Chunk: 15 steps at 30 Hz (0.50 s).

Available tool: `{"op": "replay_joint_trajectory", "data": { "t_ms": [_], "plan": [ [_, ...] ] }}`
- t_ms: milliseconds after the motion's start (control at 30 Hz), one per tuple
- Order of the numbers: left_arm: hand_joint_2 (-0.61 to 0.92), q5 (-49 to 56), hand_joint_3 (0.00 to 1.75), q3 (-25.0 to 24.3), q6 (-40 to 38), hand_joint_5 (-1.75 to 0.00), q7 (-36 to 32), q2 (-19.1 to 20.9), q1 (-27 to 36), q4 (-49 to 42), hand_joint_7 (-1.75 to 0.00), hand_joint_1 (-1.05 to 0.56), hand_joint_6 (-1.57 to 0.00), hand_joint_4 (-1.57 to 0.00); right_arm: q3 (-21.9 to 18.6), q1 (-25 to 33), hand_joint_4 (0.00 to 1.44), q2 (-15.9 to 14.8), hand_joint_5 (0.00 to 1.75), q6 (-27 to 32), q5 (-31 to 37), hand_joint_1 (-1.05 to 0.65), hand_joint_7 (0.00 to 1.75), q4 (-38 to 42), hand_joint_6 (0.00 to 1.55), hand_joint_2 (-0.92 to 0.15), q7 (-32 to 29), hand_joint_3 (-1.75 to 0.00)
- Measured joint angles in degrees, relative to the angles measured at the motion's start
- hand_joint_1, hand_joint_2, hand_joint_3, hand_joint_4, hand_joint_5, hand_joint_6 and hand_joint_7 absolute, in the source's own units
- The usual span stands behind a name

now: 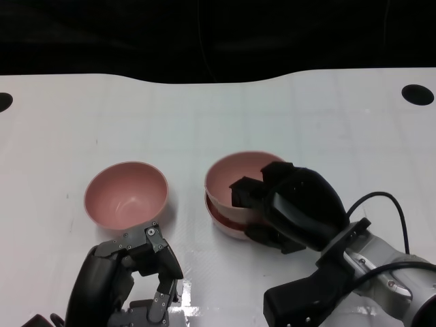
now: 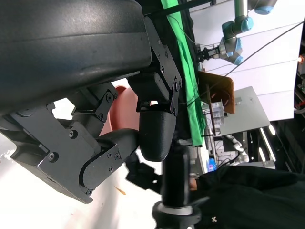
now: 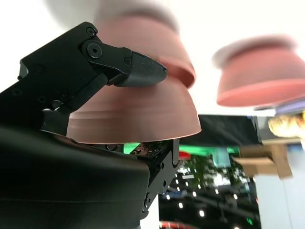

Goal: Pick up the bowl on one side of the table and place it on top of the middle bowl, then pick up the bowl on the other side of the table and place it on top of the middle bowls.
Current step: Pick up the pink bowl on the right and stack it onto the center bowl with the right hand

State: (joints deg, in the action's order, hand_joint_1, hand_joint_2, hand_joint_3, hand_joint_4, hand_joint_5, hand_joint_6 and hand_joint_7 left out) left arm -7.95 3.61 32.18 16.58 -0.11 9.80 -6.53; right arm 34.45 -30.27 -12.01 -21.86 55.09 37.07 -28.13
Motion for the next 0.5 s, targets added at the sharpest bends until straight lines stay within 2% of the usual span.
{"op": "replay_joint_trajectory", "data": {
  "t_ms": [33,67,100,133,167,233,300,400,500],
  "plan": [
    [0.39,0.0,1.28,0.0,0.0,-1.69,0.0,0.0,0.0,0.0,-1.46,-0.17,-0.82,-0.89,0.0,0.0,0.85,0.0,1.45,0.3,-0.1,-0.24,1.03,0.1,0.8,-0.54,1.0,-0.86],
    [0.39,0.0,1.29,0.0,0.0,-1.69,0.0,0.0,0.0,0.0,-1.45,-0.16,-0.82,-0.89,0.1,-0.1,0.83,0.0,1.06,0.8,-0.3,-0.3,0.59,0.1,0.83,-0.7,2.3,-0.61],
    [0.39,0.0,1.3,0.0,0.0,-1.68,0.0,0.0,0.0,0.0,-1.45,-0.15,-0.82,-0.89,0.1,-0.4,0.84,0.1,0.9,1.4,-0.5,-0.32,0.36,-0.1,0.88,-0.78,3.8,-0.47],
    [0.39,0.0,1.31,0.0,0.0,-1.68,0.0,0.0,0.0,0.0,-1.45,-0.15,-0.82,-0.89,0.1,-0.5,0.81,0.1,0.72,2.0,-0.7,-0.35,0.2,-0.3,0.87,-0.85,5.3,-0.35],
    [0.38,0.0,1.31,0.0,0.0,-1.68,0.0,-0.1,0.0,0.0,-1.44,-0.15,-0.82,-0.9,0.1,-0.6,0.68,0.1,0.53,2.7,-1.0,-0.44,0.08,-0.5,0.77,-0.89,6.8,-0.3],
    [0.38,-0.1,1.31,0.1,0.1,-1.67,0.0,-0.1,0.1,0.0,-1.44,-0.15,-0.83,-0.9,0.1,-0.6,0.5,0.1,0.36,4.4,-1.3,-0.59,0.02,-1.5,0.6,-0.91,10.3,-0.32],
    [0.39,-0.4,1.31,0.1,0.1,-1.67,0.0,-0.2,0.1,0.0,-1.43,-0.15,-0.83,-0.9,0.2,-0.4,0.34,0.1,0.27,6.1,-1.3,-0.71,0.0,-2.9,0.42,-0.92,13.2,-0.4],
    [0.38,-0.5,1.31,0.1,0.1,-1.66,0.0,-0.2,0.0,0.0,-1.43,-0.15,-0.84,-0.9,0.2,0.8,0.2,-0.2,0.23,8.1,-1.3,-0.78,0.0,-5.6,0.3,-0.92,15.7,-0.47],
    [0.38,-0.4,1.3,0.1,0.1,-1.66,0.0,-0.2,0.0,0.0,-1.42,-0.15,-0.84,-0.9,-0.2,2.6,0.16,-0.8,0.25,9.5,-1.4,-0.8,0.0,-9.3,0.27,-0.92,17.1,-0.48]
  ]
}}
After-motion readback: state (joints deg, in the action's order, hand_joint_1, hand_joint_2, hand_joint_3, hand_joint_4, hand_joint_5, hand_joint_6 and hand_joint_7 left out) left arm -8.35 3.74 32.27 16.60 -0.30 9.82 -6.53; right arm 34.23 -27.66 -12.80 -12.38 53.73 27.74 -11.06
